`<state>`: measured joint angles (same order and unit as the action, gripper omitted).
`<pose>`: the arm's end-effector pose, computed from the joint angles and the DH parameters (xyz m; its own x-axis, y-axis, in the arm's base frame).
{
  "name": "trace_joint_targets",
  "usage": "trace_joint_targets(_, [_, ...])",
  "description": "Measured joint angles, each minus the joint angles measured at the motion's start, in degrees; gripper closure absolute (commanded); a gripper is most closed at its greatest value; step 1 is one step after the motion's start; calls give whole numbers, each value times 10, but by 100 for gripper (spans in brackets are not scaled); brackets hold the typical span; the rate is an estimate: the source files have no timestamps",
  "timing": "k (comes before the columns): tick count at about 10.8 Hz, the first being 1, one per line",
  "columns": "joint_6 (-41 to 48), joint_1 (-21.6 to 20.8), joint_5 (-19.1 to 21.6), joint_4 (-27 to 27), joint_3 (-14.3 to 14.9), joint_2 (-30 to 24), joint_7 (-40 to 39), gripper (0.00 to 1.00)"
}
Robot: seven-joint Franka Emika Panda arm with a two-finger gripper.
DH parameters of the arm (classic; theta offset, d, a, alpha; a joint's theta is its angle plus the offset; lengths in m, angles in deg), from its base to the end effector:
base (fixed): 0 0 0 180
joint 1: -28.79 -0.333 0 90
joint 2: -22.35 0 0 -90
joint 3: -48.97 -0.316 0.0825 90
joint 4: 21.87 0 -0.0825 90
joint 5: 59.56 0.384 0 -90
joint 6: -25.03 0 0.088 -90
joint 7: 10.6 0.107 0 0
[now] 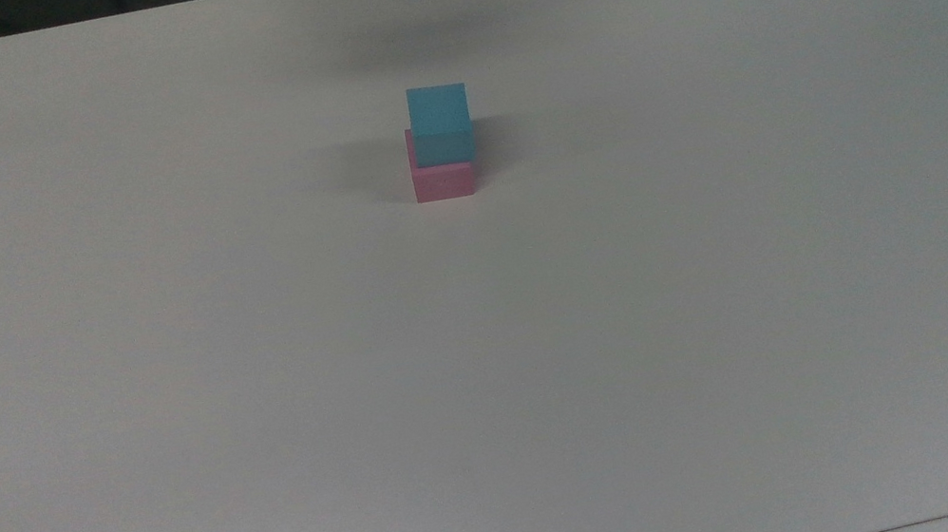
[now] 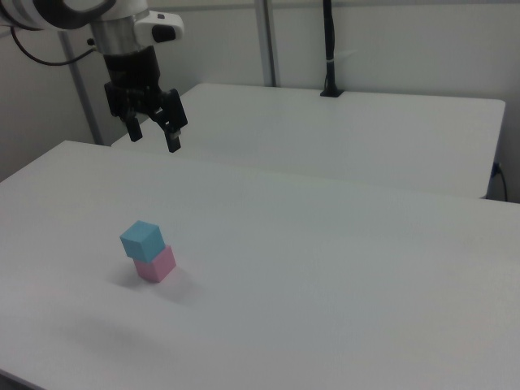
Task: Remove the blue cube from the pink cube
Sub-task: 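Move the open gripper toward the blue cube atop the pink cube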
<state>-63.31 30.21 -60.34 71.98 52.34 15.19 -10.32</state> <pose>0.5101 -0.0464 0.6568 0.9957 -0.0885 0.0286 -0.0887 -0.9960 0.0061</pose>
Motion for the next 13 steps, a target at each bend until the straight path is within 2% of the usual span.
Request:
trace_joint_targets(10, [1,-1,0,0,-1,0,0,0])
trace_joint_targets(13, [28,-13,0,0,-3,0,0,0])
